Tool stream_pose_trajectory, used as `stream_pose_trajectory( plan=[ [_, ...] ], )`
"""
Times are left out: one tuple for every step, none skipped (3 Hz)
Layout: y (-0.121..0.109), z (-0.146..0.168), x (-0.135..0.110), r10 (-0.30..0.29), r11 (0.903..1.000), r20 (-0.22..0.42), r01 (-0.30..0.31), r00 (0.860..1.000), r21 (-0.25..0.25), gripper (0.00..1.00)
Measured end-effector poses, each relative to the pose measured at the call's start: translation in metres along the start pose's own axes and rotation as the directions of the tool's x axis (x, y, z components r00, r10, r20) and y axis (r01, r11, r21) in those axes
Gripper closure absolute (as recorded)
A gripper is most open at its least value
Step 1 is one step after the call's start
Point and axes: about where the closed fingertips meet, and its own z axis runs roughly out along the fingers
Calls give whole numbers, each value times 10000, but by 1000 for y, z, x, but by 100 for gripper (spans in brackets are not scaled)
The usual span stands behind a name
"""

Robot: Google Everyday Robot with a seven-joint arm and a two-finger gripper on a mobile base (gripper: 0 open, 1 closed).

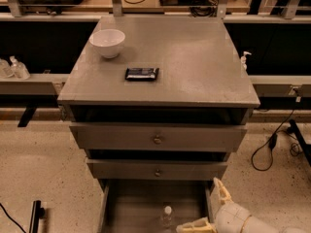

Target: Pick water bottle from bottom drawer and place on counter

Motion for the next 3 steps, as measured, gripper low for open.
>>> stream_pose_trajectory(
  plan=[
    [-6,12,50,-610,9981,395,605,9974,129,0],
    [-5,21,60,-576,9983,491,573,9971,76,0],
    [-31,36,73,-1021,9946,-157,1023,9947,145,0]
  ],
)
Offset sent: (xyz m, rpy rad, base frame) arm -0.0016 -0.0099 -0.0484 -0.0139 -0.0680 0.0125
